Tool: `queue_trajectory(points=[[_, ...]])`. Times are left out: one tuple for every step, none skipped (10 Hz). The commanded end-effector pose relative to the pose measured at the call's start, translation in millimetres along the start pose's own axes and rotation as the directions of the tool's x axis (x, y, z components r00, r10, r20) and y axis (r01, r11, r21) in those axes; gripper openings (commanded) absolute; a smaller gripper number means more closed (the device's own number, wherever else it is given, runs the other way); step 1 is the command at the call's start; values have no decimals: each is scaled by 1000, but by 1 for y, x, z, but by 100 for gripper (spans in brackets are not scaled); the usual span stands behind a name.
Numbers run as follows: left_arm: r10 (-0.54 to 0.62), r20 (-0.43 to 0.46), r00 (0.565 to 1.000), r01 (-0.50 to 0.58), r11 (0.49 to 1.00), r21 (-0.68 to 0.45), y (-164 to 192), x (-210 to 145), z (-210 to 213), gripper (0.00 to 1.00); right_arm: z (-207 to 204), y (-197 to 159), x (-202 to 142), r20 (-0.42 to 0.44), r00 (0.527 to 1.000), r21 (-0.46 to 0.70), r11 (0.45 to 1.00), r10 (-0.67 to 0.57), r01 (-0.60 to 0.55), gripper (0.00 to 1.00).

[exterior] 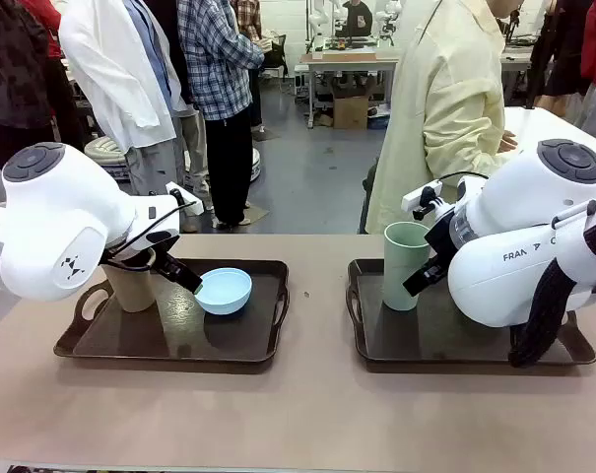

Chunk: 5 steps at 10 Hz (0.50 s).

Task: Set up a tray with a mat and arrange the tableware.
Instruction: Pick up the Picnic Bowl and Reusable plastic cup from the Handle tray in front of the human's position and hold them in the air.

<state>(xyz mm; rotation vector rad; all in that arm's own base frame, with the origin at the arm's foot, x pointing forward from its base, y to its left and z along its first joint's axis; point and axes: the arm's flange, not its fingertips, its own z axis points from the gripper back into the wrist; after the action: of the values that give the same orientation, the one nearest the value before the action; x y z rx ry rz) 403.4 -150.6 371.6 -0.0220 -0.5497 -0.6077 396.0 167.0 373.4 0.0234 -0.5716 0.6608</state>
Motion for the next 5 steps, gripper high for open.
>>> queue_trajectory(points=[[0, 0, 1000, 0, 1000, 0, 0, 0, 0, 100, 0, 0, 0, 0, 1000, 0, 1000, 0, 0, 100], [0, 0, 1000, 0, 1000, 0, 0, 0, 0, 100, 0, 0, 0, 0, 1000, 0, 1000, 0, 0, 100], [0, 0, 1000, 0, 1000, 0, 0, 0, 0, 100, 0, 0, 0, 0, 1000, 0, 1000, 0, 0, 100], [0, 0, 1000, 0, 1000, 0, 0, 0, 0, 100, 0, 0, 0, 0, 1000, 0, 1000, 0, 0, 100], [0, 0, 1000, 0, 1000, 0, 0, 0, 0, 100, 0, 0, 0, 0, 1000, 0, 1000, 0, 0, 100]])
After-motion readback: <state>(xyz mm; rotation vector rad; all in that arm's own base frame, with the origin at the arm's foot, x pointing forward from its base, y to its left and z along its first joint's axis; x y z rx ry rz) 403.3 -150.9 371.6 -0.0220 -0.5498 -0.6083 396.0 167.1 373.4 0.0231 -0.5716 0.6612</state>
